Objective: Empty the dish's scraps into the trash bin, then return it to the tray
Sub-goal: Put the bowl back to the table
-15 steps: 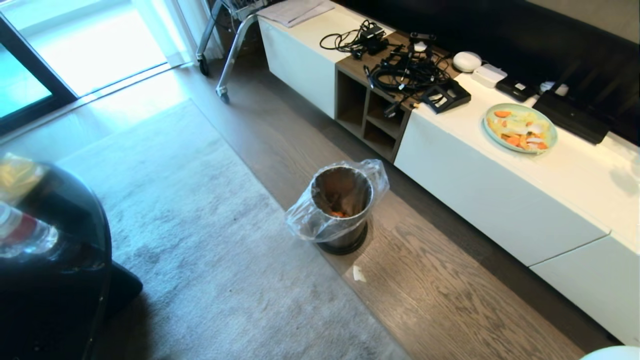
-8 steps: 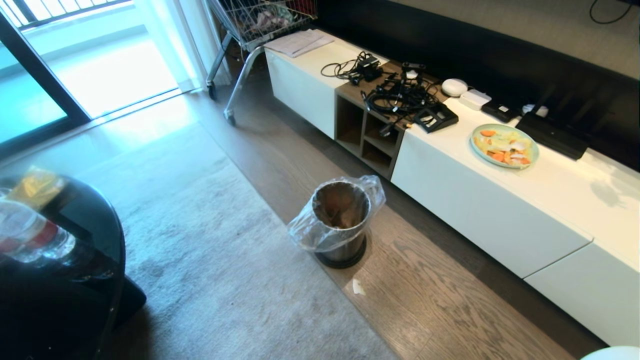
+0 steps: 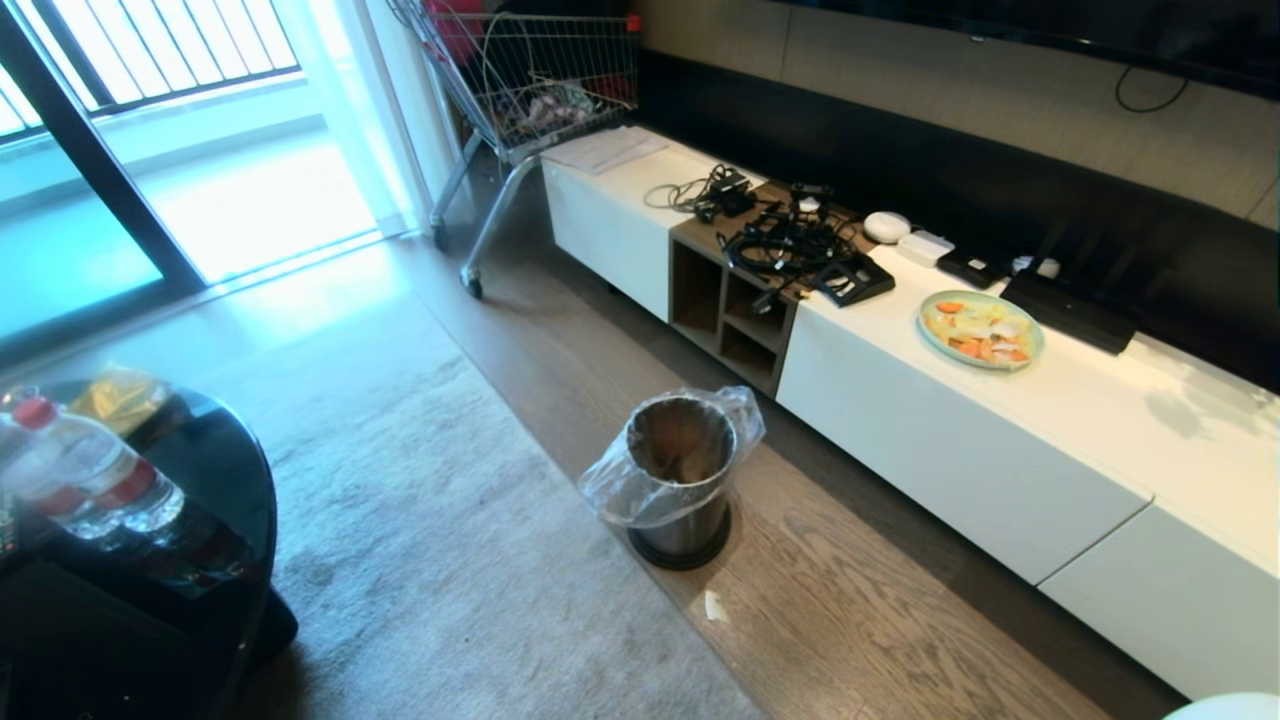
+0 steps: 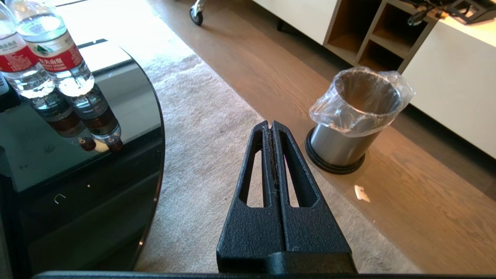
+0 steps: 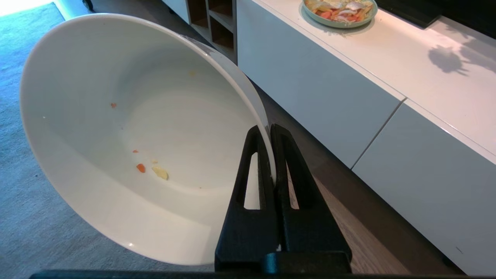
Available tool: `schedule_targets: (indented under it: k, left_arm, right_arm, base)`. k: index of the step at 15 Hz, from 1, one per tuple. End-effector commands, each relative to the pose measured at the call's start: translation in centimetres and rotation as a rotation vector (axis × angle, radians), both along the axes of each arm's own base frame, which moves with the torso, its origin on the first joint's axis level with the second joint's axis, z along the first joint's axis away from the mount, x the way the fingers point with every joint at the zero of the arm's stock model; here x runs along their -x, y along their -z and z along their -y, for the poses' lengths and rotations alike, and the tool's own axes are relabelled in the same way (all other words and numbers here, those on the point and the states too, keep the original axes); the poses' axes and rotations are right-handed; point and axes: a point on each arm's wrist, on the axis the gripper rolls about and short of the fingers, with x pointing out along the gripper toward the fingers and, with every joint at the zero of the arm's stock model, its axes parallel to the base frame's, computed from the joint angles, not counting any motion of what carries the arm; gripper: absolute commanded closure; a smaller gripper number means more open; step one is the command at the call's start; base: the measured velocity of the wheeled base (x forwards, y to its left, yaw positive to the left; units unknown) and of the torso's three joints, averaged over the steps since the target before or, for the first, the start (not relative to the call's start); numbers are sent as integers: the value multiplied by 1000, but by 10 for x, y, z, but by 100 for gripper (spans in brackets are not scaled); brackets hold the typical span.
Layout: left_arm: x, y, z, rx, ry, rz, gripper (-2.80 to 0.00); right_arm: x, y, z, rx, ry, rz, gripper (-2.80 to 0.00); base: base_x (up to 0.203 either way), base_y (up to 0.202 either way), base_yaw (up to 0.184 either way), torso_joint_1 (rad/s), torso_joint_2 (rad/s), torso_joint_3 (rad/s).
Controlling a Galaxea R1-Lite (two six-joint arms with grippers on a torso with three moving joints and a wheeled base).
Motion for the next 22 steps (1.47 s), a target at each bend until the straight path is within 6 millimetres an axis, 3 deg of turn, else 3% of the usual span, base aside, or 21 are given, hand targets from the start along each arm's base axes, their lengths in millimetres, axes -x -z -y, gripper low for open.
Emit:
schedule_targets:
  k: [1,8,22]
  left_arm:
    - [0,0,0,1,-1,1,0]
    - [0,0,0,1,-1,1,0]
    - [0,0,0,0,-1,1,0]
  right_arm:
    - [0,0,0,1,-1,-1,0]
    - [0,0,0,1,-1,-1,0]
    - [0,0,0,1,-1,-1,0]
  base:
    - [0,0,0,6,0,214]
    - [0,0,0,2,3,202]
    - [0,0,0,2,1,19]
